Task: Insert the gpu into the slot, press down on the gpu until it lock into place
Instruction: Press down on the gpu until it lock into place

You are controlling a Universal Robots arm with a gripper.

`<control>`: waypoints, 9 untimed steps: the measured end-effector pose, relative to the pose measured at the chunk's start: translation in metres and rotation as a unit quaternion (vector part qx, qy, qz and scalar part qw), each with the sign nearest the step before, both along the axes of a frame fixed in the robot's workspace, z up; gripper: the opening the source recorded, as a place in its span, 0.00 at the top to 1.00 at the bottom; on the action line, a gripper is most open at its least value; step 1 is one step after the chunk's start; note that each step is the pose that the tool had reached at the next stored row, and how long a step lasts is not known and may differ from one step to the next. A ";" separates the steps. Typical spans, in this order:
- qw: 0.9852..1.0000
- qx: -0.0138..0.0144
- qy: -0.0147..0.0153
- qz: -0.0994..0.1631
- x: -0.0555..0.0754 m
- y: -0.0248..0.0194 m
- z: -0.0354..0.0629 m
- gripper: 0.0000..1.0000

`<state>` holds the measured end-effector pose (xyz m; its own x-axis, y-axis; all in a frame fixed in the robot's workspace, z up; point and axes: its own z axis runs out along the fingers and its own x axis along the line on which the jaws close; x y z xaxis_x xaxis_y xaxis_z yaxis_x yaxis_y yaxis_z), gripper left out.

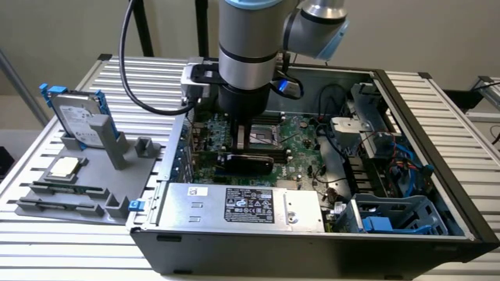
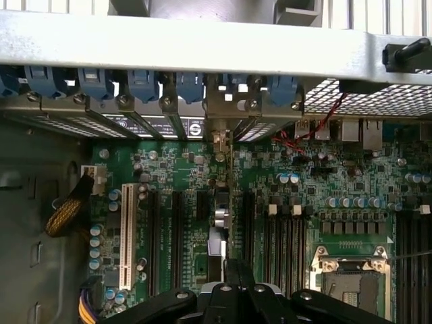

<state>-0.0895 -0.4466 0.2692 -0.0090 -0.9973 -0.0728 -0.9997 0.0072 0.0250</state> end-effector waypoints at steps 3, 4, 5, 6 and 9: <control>1.000 -0.001 0.000 0.000 0.000 0.0000 -0.0017 0.89; 1.000 -0.001 0.000 0.000 0.000 0.0000 -0.0022 0.89; 1.000 -0.001 0.000 0.000 0.000 0.0000 -0.0027 0.89; 1.000 -0.001 0.000 0.000 0.000 0.0002 -0.0031 0.89; 1.000 -0.001 0.000 0.000 0.000 0.0003 -0.0027 0.89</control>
